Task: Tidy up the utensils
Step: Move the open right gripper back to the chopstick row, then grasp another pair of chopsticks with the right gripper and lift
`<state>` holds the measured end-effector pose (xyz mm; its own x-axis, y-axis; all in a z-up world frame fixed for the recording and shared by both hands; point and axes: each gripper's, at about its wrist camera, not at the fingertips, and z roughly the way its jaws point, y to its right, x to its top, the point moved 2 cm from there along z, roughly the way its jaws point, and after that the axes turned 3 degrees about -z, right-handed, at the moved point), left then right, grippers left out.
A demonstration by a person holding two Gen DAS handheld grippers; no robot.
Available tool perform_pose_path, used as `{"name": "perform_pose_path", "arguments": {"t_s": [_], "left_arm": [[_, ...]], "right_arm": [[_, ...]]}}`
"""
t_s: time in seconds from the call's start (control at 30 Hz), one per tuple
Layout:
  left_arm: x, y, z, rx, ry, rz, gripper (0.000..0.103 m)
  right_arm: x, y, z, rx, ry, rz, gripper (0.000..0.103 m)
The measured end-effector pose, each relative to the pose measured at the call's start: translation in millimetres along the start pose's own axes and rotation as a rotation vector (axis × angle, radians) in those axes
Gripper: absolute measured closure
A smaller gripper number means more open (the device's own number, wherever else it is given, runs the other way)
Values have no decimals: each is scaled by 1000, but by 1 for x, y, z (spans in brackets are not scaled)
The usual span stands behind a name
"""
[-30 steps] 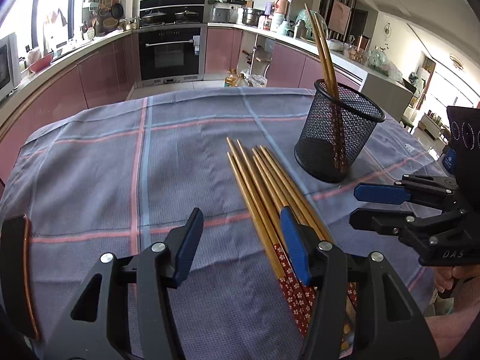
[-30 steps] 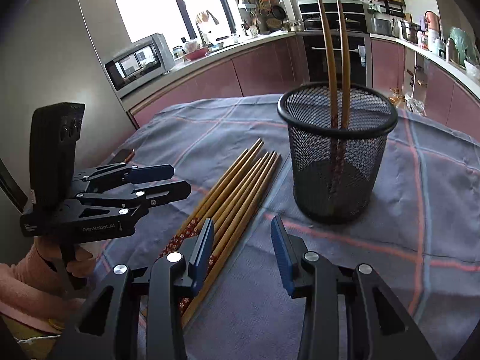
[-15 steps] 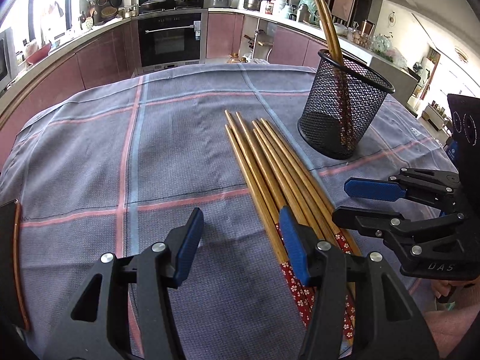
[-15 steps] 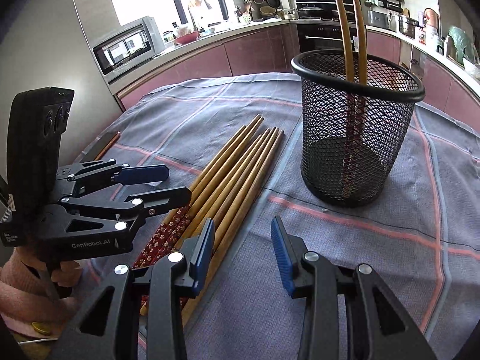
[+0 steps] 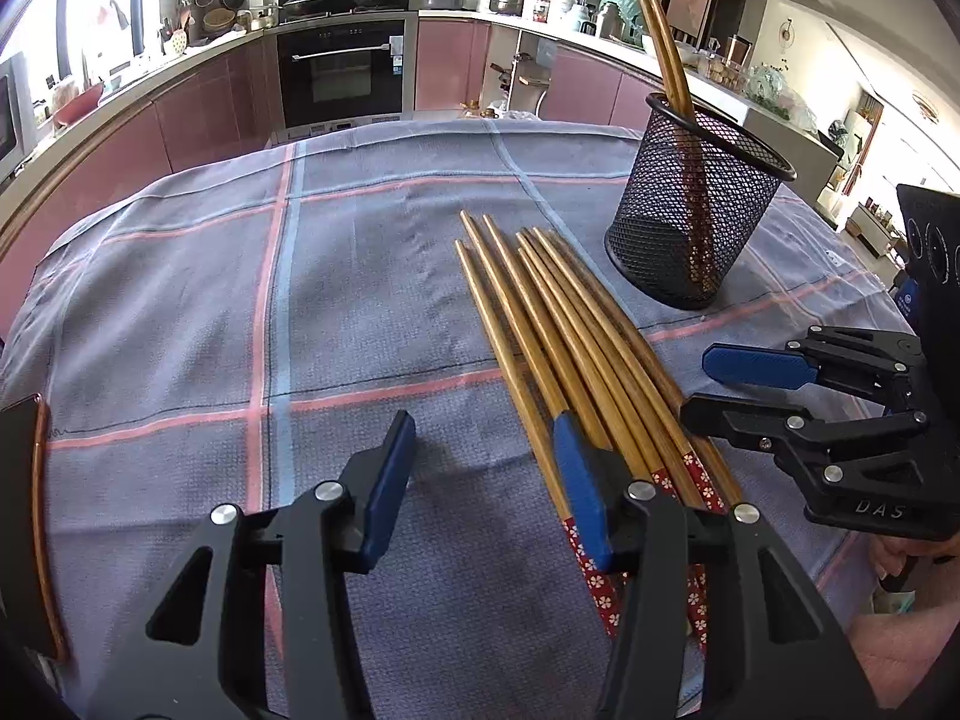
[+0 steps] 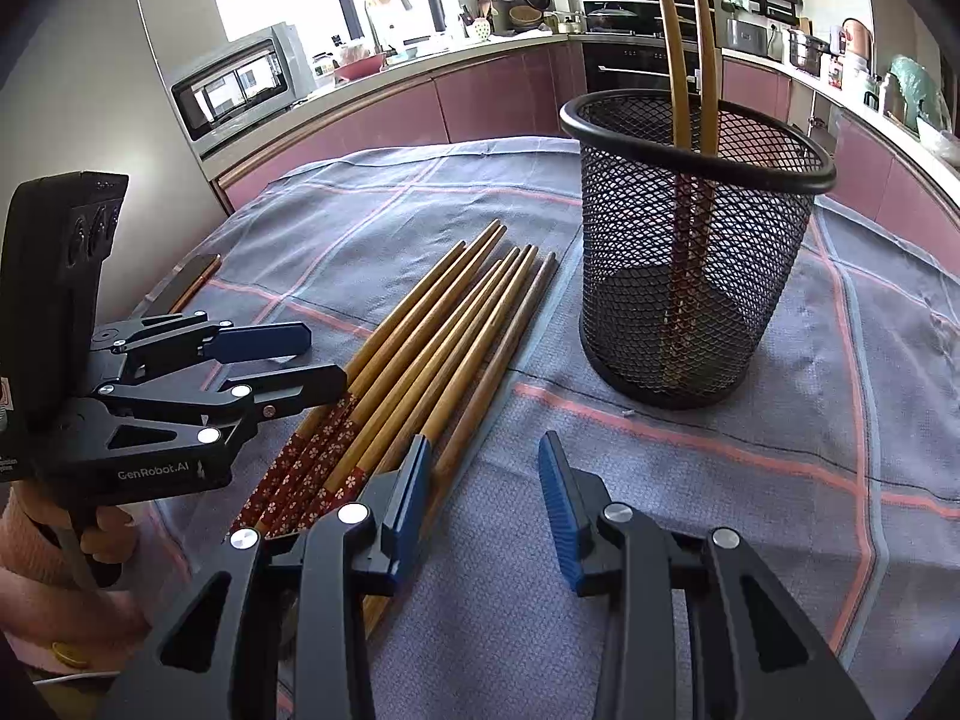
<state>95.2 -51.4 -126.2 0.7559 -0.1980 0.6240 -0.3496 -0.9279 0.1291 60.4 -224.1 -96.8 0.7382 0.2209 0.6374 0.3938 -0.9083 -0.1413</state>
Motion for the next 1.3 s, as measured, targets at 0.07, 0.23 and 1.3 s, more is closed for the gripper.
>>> {"name": "perform_pose_path", "arguments": {"t_s": [0.07,0.23,1.3], "left_arm": [[0,-1,0,-2,-3,-3,55],[2,1,3,9,-8,4,56],[8,11,11,32,-4,-18,94]], "right_arm": [[-1,1,-1,-9,-5,0,68],[2,-1,2,-29,-16,-14,68],[7,17,3,20,2,117,96]]}}
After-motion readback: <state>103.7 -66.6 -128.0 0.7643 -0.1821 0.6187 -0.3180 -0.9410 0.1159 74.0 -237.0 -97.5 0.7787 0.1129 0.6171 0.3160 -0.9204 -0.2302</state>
